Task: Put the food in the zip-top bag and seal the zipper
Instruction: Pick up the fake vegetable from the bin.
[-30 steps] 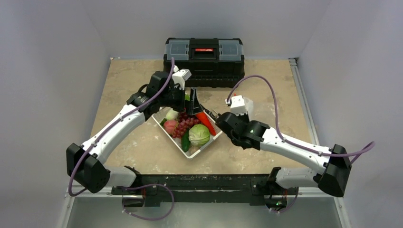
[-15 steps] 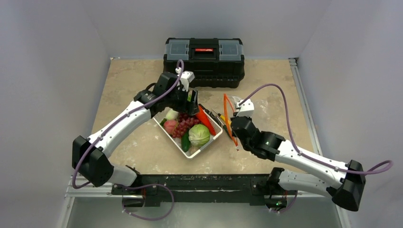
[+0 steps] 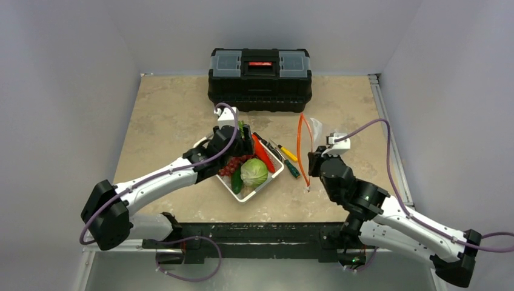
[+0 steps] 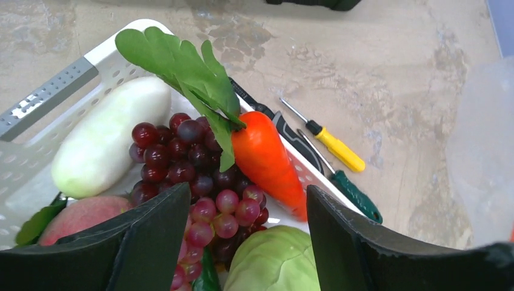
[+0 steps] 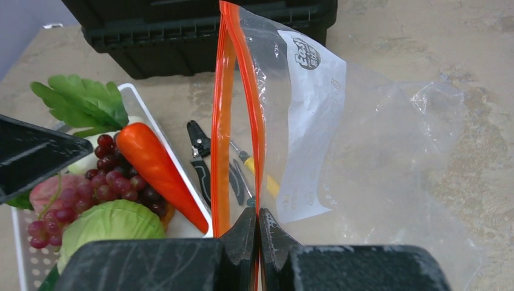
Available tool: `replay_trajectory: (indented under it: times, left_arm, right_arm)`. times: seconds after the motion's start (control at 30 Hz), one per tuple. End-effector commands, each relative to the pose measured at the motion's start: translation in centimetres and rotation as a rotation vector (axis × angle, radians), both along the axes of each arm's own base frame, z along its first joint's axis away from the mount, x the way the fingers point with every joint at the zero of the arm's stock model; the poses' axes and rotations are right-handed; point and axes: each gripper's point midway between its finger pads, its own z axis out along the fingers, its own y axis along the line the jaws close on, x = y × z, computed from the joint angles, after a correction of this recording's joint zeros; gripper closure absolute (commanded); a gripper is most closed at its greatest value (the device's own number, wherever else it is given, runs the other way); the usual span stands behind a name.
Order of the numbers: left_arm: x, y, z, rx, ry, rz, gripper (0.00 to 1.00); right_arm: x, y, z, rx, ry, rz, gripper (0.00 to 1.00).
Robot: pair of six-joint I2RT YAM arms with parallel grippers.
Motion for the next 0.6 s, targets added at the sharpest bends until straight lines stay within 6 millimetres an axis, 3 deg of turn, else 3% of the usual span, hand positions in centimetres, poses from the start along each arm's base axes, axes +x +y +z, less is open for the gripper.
replay_trajectory:
  times: [0.0,0.2,0.33,0.57]
  left_arm:
    - [3.1,-0.6,2.8,-0.183,-0.174,0.191,0.32]
    - [3.7,-3.8,1.9,-0.179,-0.191,0.116,0.4]
    - [3.5,-4.6,0.2,-0.158,-0.139,0.137,0.47]
    - [3.0,-3.8,-1.3,-0.15,-0.105,0.234,0.36]
  right_arm:
    - [-0.1,-0.7,2.2,0.111,-0.074,-0.023,1.0]
    - [-0.6,-1.4,1.8,0.125,-0.068,-0.029,1.0]
    - [-0.8,-1.7,1.4,0.139,-0.082,-0.029,1.0]
    - [-0.9,-1.8,1.1,0.155,-0.095,-0.02,1.0]
